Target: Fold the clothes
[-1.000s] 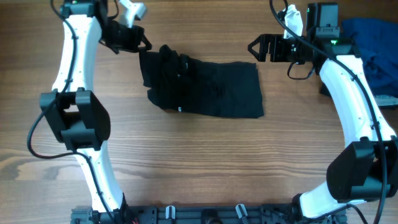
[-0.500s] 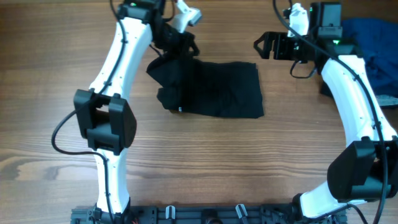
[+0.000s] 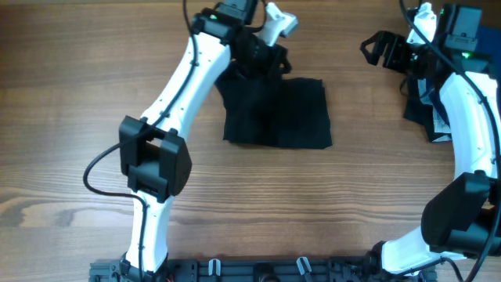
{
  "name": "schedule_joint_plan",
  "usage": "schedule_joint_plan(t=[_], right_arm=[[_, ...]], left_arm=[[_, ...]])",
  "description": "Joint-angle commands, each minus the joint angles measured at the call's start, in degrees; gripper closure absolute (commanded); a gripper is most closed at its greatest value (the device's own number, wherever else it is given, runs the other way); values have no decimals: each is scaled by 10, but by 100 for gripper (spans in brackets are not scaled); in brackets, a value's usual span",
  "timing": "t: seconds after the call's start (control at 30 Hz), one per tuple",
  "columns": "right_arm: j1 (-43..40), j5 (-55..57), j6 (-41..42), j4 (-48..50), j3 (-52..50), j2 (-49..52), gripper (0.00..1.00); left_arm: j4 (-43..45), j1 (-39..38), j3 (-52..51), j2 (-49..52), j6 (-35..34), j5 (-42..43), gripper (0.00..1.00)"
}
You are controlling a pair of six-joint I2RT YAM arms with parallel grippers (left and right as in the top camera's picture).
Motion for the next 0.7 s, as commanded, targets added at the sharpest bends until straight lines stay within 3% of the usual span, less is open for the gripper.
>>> schedule_joint_plan(t=[0.0, 0.23, 0.67], right_arm=[[-9, -22, 8, -1, 2, 2, 1], [-13, -22, 8, -1, 2, 1, 1], [-80, -61, 23, 17, 3, -17, 0]], left_arm=[[38, -33, 5, -28, -27, 12, 96], [113, -87, 4, -28, -40, -3, 96], [137, -156, 4, 13, -42, -41, 96]])
